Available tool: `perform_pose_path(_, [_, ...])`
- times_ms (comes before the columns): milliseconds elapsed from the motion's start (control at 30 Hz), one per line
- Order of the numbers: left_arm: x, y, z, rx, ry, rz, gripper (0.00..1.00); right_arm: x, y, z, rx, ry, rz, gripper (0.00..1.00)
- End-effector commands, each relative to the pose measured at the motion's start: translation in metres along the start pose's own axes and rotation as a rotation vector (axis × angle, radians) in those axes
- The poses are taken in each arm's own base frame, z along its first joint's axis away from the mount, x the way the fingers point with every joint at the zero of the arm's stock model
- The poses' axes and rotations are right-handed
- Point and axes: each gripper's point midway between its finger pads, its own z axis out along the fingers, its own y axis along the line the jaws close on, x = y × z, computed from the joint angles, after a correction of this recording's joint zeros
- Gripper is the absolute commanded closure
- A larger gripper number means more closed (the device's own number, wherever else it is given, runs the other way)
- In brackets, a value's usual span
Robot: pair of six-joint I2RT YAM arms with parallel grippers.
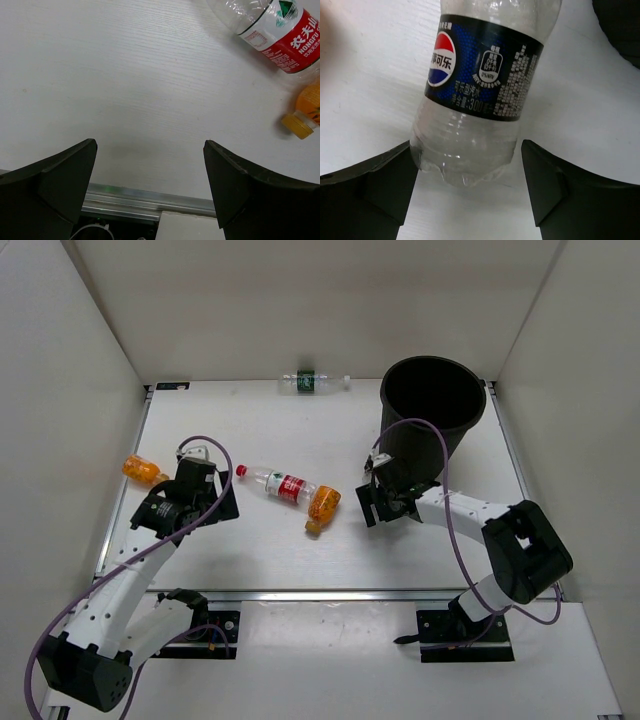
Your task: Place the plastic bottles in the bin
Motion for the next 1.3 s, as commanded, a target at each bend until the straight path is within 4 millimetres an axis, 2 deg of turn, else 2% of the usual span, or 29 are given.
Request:
perform_pose_path(0, [0.003,-0.005,-0.001,0.037,0.001,0.013,0.01,-0.027,0.009,0.001,-0.026,-0.143,0.059,0.24])
perform_pose_path(300, [0.004,-0.015,0.005,0.064,0.014,0.047,0.02,-0.045,0.006,0.010,-0.028,-0.223,0.163,0.24])
perform_pose_path(367, [0.002,-0.014,0.005,0.063,0.008,0.049,0.01,-0.048,0.005,0.012,-0.016,-0.227,0.183,0.44])
perform_pose_path(400, [0.002,-0.013,0.005,0.058,0.010,0.047,0.02,-0.050,0.006,0.012,-0.011,-0.222,0.186,0.48])
perform_pose_path(433, [0.002,-0.011,0.006,0.052,0.006,0.049,0.01,-0.057,0.007,0.007,0.001,-0.230,0.160,0.61])
perform_pose_path(467, [0.002,-0.013,0.005,0.059,0.009,0.056,0.01,-0.056,0.008,0.000,0.003,-0.220,0.145,0.68])
perform_pose_path(500, [0.003,-0.013,0.006,0.059,0.011,0.057,0.01,-0.067,0.011,-0.007,0.013,-0.248,0.126,0.71])
perform_pose_path(533, [0.005,-0.014,0.007,0.064,0.014,0.065,0.01,-0.077,0.016,-0.019,0.016,-0.273,0.112,0.79])
perform_pose_path(600, [0.004,-0.016,0.008,0.080,0.008,0.070,0.01,-0.091,0.026,-0.043,0.015,-0.315,0.052,0.81])
perform_pose_path(633, [0.004,-0.019,0.008,0.088,0.006,0.081,0.01,-0.103,0.033,-0.062,0.007,-0.359,0.034,0.84])
perform_pose_path(667, [0.003,-0.021,0.009,0.093,0.002,0.082,0.02,-0.115,0.045,-0.081,-0.022,-0.401,0.015,0.83])
perform_pose_path(700, [0.006,-0.022,0.011,0.097,0.012,0.092,0.01,-0.120,0.046,-0.095,-0.033,-0.419,0.011,0.82])
perform_pose_path(767, [0.006,-0.025,0.013,0.112,0.012,0.086,0.01,-0.146,0.061,-0.130,-0.091,-0.508,-0.012,0.82])
perform_pose_path(800, [0.008,-0.026,0.012,0.125,0.014,0.091,0.02,-0.160,0.060,-0.152,-0.104,-0.566,-0.004,0.85])
perform_pose_path(833, [0.007,-0.028,0.012,0.132,0.011,0.087,0.02,-0.169,0.061,-0.163,-0.115,-0.599,-0.016,0.85])
perform_pose_path(867, [0.007,-0.030,0.012,0.139,0.008,0.087,0.01,-0.185,0.054,-0.183,-0.110,-0.650,0.006,0.84])
perform_pose_path(900, [0.008,-0.031,0.012,0.146,0.012,0.085,0.01,-0.192,0.048,-0.190,-0.097,-0.660,0.015,0.85])
perform_pose_path(967, [0.011,-0.031,0.014,0.139,0.018,0.087,0.02,-0.224,0.021,-0.222,-0.045,-0.751,0.055,0.84])
perform_pose_path(1033, [0.009,-0.025,0.015,0.113,0.016,0.056,0.02,-0.240,-0.007,-0.234,0.036,-0.787,0.064,0.83])
perform_pose_path(1100, [0.008,-0.021,0.017,0.089,0.018,0.031,0.01,-0.250,-0.043,-0.238,0.129,-0.781,0.115,0.82])
perform_pose_path(1133, [0.008,-0.016,0.018,0.066,0.022,0.015,0.01,-0.251,-0.052,-0.236,0.149,-0.773,0.142,0.82])
perform_pose_path(1167, [0.005,-0.015,0.016,0.061,0.016,-0.001,0.02,-0.249,-0.070,-0.230,0.172,-0.746,0.180,0.82])
perform_pose_path(1200, [0.002,-0.011,0.017,0.035,0.011,-0.013,0.01,-0.244,-0.087,-0.217,0.195,-0.701,0.214,0.81])
perform_pose_path(1233, [0.003,-0.003,0.019,-0.012,0.020,-0.036,0.02,-0.241,-0.090,-0.211,0.184,-0.672,0.235,0.80])
perform_pose_path(1267, [0.000,0.006,0.018,-0.057,0.024,-0.060,0.02,-0.238,-0.103,-0.207,0.193,-0.658,0.270,0.78])
